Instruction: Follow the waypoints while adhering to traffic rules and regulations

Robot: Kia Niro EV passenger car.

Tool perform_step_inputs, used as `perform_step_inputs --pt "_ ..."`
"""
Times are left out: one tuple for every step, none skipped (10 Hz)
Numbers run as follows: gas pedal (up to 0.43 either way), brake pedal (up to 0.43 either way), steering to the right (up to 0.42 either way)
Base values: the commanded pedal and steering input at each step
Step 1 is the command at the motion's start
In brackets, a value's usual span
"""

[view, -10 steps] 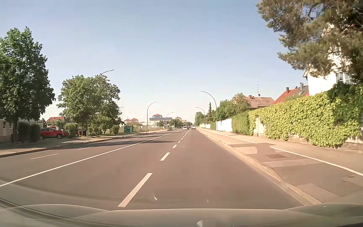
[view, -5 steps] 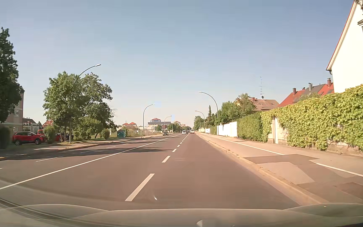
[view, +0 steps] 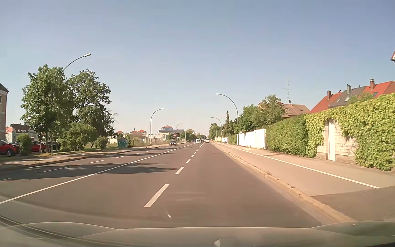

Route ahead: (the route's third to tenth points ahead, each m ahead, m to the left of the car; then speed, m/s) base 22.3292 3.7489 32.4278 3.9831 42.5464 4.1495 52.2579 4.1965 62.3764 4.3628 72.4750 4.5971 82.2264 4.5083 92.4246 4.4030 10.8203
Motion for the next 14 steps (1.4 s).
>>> perform_step_inputs --pt "0.138 0.000 0.003" --pt "0.138 0.000 0.002" --pt "0.138 0.000 0.002" --pt "0.130 0.000 0.001" --pt "0.130 0.000 0.000" --pt "0.130 0.000 0.000" --pt "0.130 0.000 -0.001" --pt "0.130 0.000 -0.001" --pt "0.130 0.000 -0.002" --pt "0.130 0.000 -0.003" --pt "0.130 0.000 -0.004" --pt "0.130 0.000 -0.005" --pt "0.130 0.000 -0.005" --pt "0.130 0.000 -0.005"
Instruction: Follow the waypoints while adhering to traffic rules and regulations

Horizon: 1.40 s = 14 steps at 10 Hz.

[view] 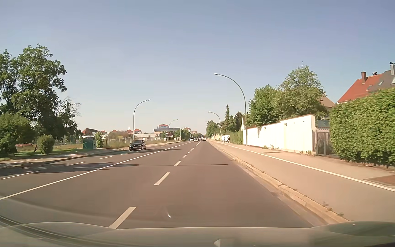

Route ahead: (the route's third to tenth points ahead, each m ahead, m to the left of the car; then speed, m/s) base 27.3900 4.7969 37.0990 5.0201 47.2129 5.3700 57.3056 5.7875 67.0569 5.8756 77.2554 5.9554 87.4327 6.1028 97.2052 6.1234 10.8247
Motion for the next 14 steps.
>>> perform_step_inputs --pt "0.130 0.000 -0.004" --pt "0.130 0.000 -0.005" --pt "0.130 0.000 -0.008" --pt "0.130 0.000 -0.011" --pt "0.130 0.000 -0.012" --pt "0.130 0.000 -0.011" --pt "0.130 0.000 -0.010" --pt "0.130 0.000 -0.007" --pt "0.157 0.000 -0.005" --pt "0.189 0.000 -0.004" --pt "0.220 0.000 -0.004" --pt "0.220 0.000 -0.004" --pt "0.220 0.000 -0.004" --pt "0.209 0.000 -0.004"
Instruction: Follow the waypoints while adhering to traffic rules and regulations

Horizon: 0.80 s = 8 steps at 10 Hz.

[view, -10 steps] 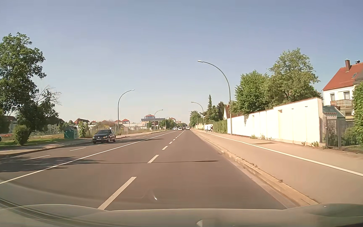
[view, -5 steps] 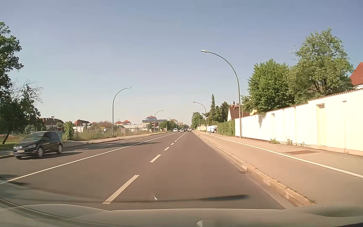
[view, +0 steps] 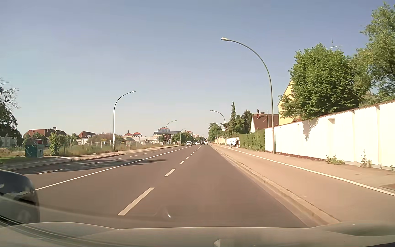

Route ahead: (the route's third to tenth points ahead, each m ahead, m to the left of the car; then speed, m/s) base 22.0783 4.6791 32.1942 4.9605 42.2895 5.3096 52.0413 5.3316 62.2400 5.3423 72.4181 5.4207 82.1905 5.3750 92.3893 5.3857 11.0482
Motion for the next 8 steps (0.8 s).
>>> perform_step_inputs --pt "0.189 0.000 -0.004" --pt "0.189 0.000 -0.004" --pt "0.189 0.000 -0.004" --pt "0.169 0.000 -0.004" --pt "0.169 0.000 -0.004" --pt "0.169 0.000 -0.005" --pt "0.169 0.000 -0.006" --pt "0.169 0.000 -0.007"
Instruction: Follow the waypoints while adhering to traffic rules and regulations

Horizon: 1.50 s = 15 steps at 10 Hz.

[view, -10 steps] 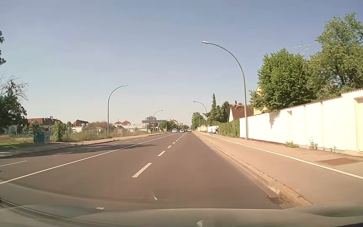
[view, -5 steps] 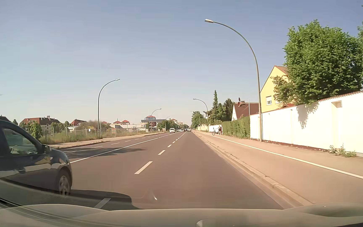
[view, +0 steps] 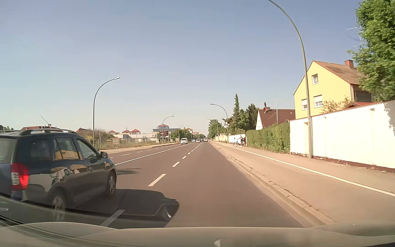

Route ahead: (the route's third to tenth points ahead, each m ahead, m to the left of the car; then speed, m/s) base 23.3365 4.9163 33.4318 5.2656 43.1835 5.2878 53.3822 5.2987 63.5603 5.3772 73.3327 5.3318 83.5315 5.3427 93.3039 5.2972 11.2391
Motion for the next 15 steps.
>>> perform_step_inputs --pt "0.169 0.000 -0.008" --pt "0.169 0.000 -0.008" --pt "0.169 0.000 -0.008" --pt "0.169 0.000 -0.008" --pt "0.169 0.000 -0.008" --pt "0.169 0.000 -0.007" --pt "0.169 0.000 -0.007" --pt "0.169 0.000 -0.006" --pt "0.169 0.000 -0.006" --pt "0.169 0.000 -0.006" --pt "0.169 0.000 -0.006" --pt "0.169 0.000 -0.006" --pt "0.169 0.000 -0.006" --pt "0.138 0.000 -0.006" --pt "0.138 0.000 -0.006"
